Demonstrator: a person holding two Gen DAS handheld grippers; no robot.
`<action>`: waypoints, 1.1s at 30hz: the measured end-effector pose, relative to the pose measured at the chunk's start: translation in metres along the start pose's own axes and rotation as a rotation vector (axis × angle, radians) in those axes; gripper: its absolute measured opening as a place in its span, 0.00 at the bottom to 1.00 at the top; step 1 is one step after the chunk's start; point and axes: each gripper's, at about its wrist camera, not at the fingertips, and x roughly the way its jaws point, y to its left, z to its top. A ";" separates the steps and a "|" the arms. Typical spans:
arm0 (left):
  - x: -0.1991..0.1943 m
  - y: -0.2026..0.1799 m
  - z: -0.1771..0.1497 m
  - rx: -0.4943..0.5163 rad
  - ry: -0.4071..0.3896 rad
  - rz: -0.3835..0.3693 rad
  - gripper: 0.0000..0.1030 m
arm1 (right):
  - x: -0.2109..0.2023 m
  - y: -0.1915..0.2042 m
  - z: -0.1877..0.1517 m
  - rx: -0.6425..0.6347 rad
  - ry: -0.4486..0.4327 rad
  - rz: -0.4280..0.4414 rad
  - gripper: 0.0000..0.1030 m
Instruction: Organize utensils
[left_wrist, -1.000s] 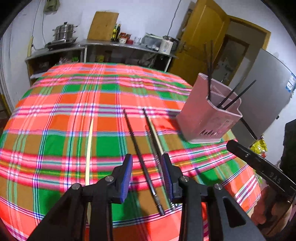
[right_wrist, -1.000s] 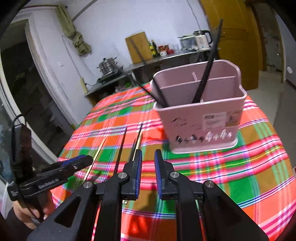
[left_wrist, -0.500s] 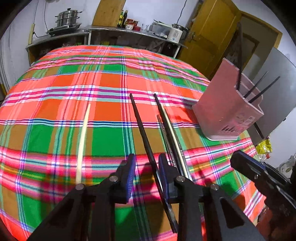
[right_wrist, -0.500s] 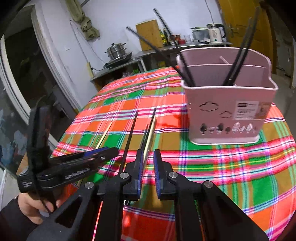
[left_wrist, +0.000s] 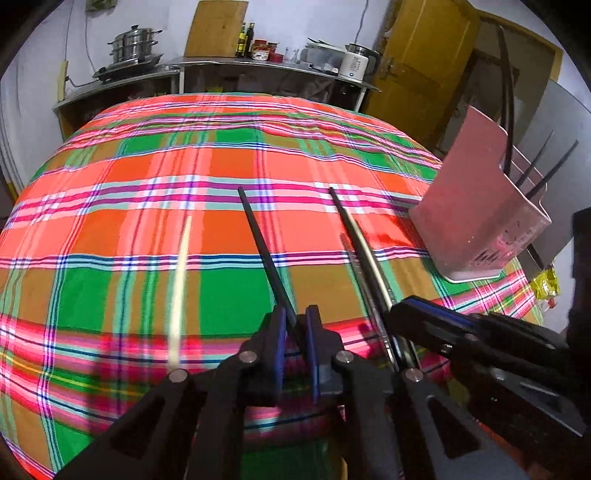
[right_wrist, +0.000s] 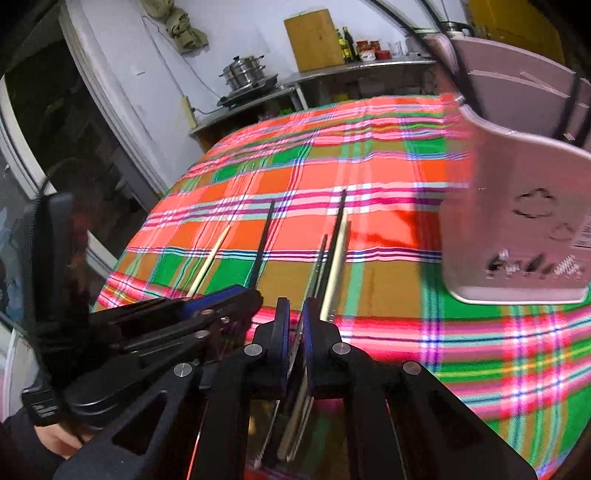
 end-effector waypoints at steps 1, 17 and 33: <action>-0.001 0.003 0.000 -0.004 0.000 -0.002 0.13 | 0.004 0.000 0.000 0.001 0.008 -0.001 0.07; 0.001 0.011 0.005 -0.018 0.018 -0.021 0.13 | 0.017 -0.018 0.008 0.033 0.032 -0.058 0.07; 0.020 0.017 0.034 -0.076 0.064 -0.013 0.13 | 0.038 -0.010 0.033 0.017 0.047 -0.180 0.07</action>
